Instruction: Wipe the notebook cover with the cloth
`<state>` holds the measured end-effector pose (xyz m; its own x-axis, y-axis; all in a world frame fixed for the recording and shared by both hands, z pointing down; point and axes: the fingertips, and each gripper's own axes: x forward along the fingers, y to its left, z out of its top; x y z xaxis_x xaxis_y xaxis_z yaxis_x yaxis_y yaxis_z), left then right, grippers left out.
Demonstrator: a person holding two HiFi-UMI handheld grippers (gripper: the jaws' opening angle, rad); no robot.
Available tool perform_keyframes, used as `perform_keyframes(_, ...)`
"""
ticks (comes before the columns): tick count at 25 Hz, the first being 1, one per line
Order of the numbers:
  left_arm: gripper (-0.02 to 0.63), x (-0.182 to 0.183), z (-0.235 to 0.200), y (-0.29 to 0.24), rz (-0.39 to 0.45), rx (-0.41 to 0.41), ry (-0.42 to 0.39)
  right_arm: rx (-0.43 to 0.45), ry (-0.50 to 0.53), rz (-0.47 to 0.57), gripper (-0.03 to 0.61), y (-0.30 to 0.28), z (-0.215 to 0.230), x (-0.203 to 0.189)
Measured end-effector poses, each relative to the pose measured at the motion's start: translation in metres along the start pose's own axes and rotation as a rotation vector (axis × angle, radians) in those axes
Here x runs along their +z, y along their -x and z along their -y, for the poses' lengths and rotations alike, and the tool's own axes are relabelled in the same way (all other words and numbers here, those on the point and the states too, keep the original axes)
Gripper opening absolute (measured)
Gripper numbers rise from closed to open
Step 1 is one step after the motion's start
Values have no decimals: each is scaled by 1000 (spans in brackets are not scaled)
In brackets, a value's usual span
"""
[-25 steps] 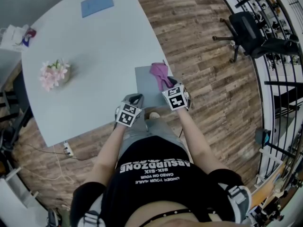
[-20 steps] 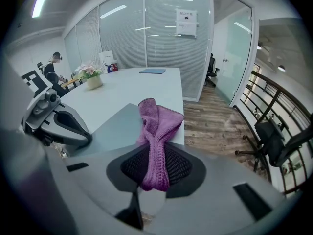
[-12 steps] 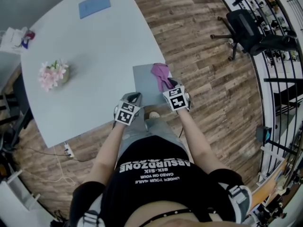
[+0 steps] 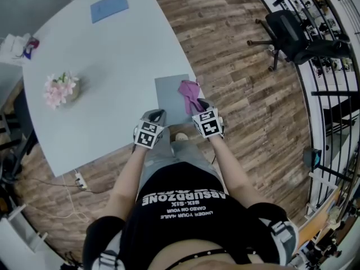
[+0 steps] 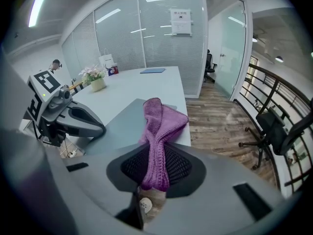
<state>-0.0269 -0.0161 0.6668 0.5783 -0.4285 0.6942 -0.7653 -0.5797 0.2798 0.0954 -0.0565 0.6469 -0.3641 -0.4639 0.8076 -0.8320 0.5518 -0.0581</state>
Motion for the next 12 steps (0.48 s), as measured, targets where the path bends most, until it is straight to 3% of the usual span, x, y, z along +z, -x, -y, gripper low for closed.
perform_keyframes(12,17,0,0,1,4,-28,52,41,-96,19,84,-2,-7,4)
